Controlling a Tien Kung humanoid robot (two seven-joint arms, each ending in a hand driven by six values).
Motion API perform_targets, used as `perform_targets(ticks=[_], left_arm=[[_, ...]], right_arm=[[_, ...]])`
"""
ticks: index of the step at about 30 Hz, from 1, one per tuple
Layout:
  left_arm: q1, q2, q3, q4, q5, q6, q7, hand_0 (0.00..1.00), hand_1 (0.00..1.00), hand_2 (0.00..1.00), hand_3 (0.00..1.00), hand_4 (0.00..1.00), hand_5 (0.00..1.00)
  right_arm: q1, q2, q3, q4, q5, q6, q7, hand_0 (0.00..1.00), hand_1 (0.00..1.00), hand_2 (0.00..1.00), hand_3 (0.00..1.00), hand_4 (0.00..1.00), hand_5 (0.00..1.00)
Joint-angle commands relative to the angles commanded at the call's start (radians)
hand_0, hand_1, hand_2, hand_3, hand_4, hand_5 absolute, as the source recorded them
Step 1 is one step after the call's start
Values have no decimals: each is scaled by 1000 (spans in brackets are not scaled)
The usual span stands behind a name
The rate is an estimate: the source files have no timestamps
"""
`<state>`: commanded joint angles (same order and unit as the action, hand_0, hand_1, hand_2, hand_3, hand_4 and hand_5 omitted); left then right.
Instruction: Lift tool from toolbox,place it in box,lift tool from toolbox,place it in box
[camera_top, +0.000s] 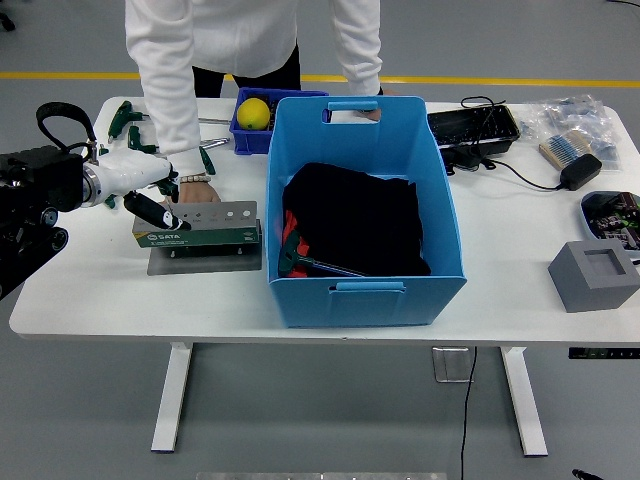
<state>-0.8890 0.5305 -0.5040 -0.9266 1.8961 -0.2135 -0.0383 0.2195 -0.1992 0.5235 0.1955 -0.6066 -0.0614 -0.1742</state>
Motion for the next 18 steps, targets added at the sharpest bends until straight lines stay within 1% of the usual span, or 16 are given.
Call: perform_targets(ticks=[1, 6, 7, 12, 13, 18], left_arm=[[-2, -1, 4, 2, 0, -1, 0, 914, 694, 613, 497, 940, 692], [-14, -7, 28, 9, -3, -6, -4, 914, 694, 613, 497, 940, 692], [-16, -8, 32, 10, -4, -6, -5, 910, 646, 547, 433, 939, 694], [-24, -13, 48, 13, -7, -9, -10, 910, 646, 547, 433, 939, 694], [-25, -14, 52, 15, -7, -10, -11, 905, 602, 496, 396, 942, 698], [-31, -17, 65, 35, -10, -11, -12, 905, 602, 496, 396, 942, 698]], right_arm=[[1, 0, -1, 0, 2, 0, 0, 676, 663, 715, 564, 792, 674], [4, -1, -7, -1, 9, 0, 2, 676, 663, 715, 564, 792, 674], [5, -2, -8, -1, 10, 0, 2, 678, 663, 716, 564, 792, 674], [7, -3, -11, -1, 13, 0, 3, 678, 663, 716, 564, 792, 674], [8, -3, -12, -1, 14, 1, 3, 677, 662, 715, 564, 792, 674], [10, -4, -15, -1, 17, 1, 3, 677, 662, 715, 564, 792, 674]])
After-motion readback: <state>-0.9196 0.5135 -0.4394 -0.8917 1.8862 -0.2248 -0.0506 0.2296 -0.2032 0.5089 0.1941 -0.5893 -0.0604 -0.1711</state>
